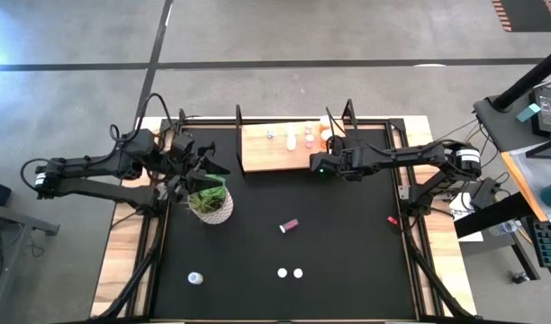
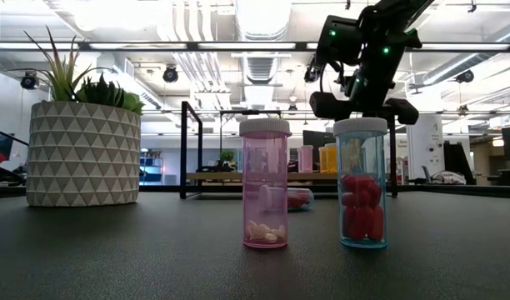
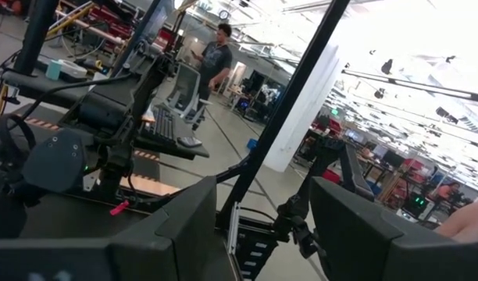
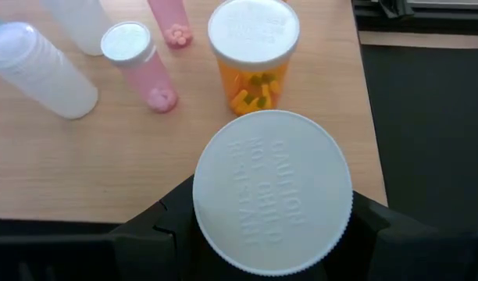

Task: Pick and place medicine bottles onto shelf by color
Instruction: Put the orange pill bottle on the shelf aligned with the other orange pill bottles

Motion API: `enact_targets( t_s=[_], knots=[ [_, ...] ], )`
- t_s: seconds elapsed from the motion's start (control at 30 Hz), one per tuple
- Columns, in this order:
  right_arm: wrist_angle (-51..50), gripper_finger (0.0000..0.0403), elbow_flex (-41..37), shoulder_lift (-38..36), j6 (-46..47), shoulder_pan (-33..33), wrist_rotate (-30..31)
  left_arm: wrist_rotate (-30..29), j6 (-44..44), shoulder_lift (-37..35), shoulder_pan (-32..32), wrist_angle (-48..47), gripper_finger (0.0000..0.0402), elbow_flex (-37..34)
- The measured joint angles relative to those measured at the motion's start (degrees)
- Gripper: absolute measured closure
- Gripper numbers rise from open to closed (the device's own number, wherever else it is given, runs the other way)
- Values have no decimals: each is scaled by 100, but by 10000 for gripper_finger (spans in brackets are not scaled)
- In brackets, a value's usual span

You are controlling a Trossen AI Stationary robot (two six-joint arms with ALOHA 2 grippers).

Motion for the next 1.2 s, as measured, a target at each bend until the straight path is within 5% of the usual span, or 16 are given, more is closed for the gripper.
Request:
enact_targets(
  t_s=[1.2],
  knots=[
    [45,220,-26,0,-472,-72,-159,2,-17,55,0,4,212,0]
  ],
)
